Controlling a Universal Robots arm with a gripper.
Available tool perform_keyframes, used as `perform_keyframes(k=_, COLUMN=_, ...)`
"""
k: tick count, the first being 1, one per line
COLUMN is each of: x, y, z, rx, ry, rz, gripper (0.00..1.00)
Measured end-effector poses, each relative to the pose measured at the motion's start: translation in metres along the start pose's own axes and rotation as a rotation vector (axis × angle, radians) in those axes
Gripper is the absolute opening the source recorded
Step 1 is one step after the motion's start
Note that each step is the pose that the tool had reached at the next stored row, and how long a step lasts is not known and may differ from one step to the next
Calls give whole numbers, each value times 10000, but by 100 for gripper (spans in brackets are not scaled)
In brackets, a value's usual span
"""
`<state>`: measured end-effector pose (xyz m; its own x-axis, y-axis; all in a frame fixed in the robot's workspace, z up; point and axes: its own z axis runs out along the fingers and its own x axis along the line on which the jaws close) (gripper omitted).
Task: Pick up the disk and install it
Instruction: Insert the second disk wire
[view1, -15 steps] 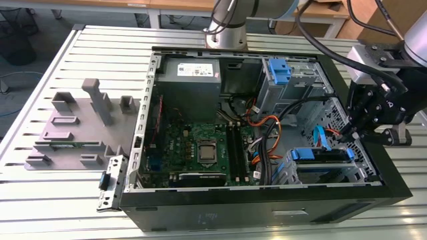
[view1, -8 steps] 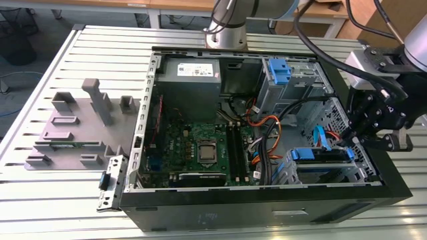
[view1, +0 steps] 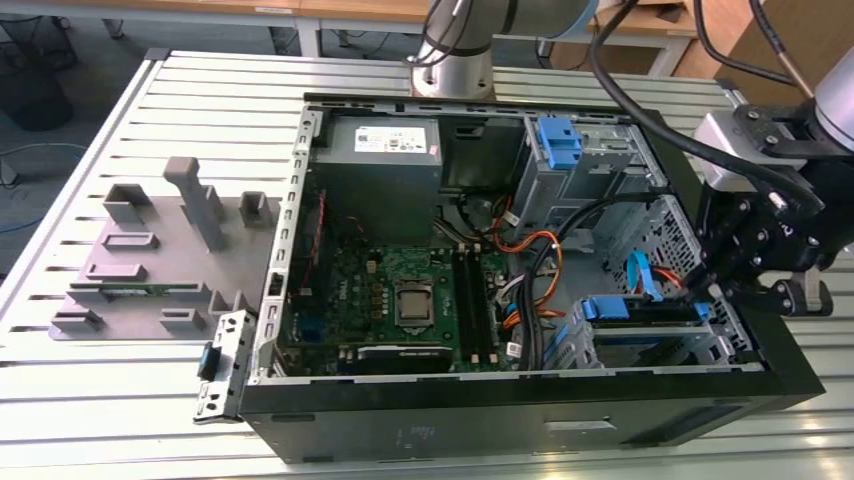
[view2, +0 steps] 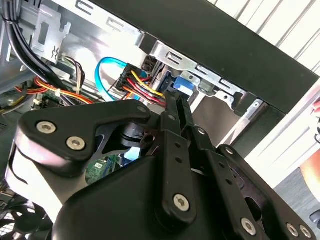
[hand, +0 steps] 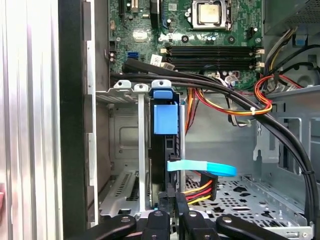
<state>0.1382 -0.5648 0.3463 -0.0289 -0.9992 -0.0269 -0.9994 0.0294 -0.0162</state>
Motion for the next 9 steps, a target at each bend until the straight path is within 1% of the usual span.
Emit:
perform_keyframes(k=3, x=6, y=3, z=8, rx=1, ry=23, rz=-1, gripper=17)
perform_keyframes(k=9, x=8, y=5, z=41, rx=1, ry=30, rz=-1, gripper=17)
